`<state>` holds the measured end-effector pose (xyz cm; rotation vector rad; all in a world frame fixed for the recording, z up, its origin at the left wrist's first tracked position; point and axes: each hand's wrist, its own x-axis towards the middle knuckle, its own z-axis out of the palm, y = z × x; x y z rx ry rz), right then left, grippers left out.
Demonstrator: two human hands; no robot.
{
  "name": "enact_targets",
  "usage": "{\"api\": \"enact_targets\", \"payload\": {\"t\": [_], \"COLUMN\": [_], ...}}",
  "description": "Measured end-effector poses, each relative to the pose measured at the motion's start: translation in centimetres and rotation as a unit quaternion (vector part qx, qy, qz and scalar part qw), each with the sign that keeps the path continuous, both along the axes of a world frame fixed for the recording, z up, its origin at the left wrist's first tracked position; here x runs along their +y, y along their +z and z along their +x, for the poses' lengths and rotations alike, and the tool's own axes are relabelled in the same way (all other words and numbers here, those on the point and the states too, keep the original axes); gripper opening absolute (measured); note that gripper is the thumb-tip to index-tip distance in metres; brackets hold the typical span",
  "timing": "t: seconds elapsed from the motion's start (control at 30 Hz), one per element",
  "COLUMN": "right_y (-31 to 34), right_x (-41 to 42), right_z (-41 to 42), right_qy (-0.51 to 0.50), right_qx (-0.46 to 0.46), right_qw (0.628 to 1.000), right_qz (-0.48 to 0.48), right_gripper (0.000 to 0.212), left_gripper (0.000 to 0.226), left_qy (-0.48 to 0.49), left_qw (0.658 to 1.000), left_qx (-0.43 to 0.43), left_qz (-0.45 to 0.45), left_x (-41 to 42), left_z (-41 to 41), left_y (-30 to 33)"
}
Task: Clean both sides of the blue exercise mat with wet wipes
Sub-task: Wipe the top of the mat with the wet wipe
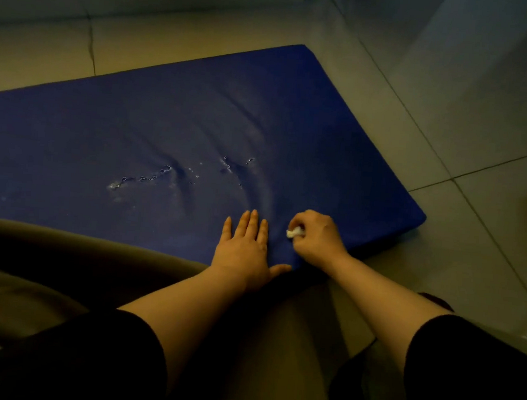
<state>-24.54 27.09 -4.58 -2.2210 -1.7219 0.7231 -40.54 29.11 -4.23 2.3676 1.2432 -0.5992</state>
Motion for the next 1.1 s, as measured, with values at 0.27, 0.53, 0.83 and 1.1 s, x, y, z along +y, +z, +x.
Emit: {"api": "enact_targets", "payload": {"t": [0.27,0.53,0.83,1.1], "right_y": [0.0,0.6,0.1,-0.2], "right_x": [-1.3,-2.1,-3.2,-3.3], "right_z": [4.9,-0.2,0.6,3.5], "right_qy": [-0.107,0.034,-0.057,-0.031], "right_qx": [-0.05,0.02,0.012,0.021], "right_qw": [0.993,0.999,0.998,0.999], "right_qz": [-0.011,-0.004,0.03,0.038], "right_gripper": [0.013,0.01,0.011,0.01], "left_gripper": [0.106,0.117,0.113,0.116], "left_qy": [-0.006,-0.003,-0.001,-0.003], "left_qw": [1.0,1.0,1.0,1.0], "left_qx": [0.005,0.015,0.022,0.0], "left_qz": [-0.006,-0.001,0.001,-0.009], "left_x": [0.1,-0.1,-0.2,0.0], "left_z": [0.1,0.2,0.4,0.1], "left_y": [0.2,-0.1,0.0,0.1]}}
